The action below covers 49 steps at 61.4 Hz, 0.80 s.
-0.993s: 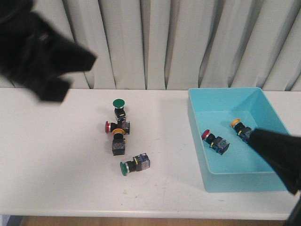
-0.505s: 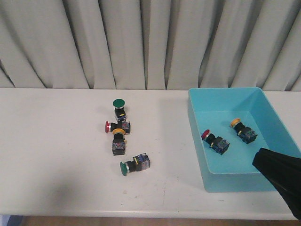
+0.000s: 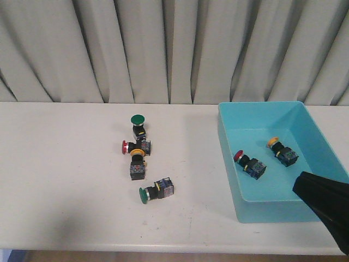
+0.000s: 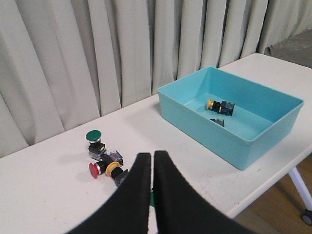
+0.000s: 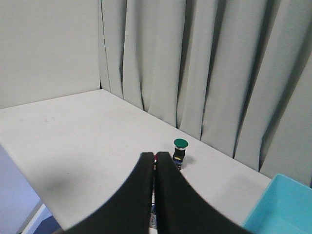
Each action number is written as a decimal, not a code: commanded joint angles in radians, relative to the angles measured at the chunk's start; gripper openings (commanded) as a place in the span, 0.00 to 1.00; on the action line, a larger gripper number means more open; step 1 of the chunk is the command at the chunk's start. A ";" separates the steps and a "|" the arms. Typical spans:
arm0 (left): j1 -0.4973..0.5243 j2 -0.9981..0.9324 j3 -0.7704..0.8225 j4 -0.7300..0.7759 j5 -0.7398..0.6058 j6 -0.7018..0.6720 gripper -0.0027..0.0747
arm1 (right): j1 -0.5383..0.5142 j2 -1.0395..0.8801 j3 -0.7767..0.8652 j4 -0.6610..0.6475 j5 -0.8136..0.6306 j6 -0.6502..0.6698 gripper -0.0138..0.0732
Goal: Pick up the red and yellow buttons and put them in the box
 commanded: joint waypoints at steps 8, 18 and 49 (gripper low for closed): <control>0.006 -0.005 0.159 0.032 -0.287 -0.010 0.02 | -0.003 0.005 -0.027 0.020 0.024 -0.001 0.15; 0.107 -0.027 0.418 0.028 -0.577 -0.018 0.02 | -0.003 0.005 -0.027 0.020 0.023 -0.001 0.15; 0.487 -0.414 0.746 0.033 -0.627 -0.055 0.02 | -0.003 0.005 -0.027 0.020 0.024 -0.001 0.15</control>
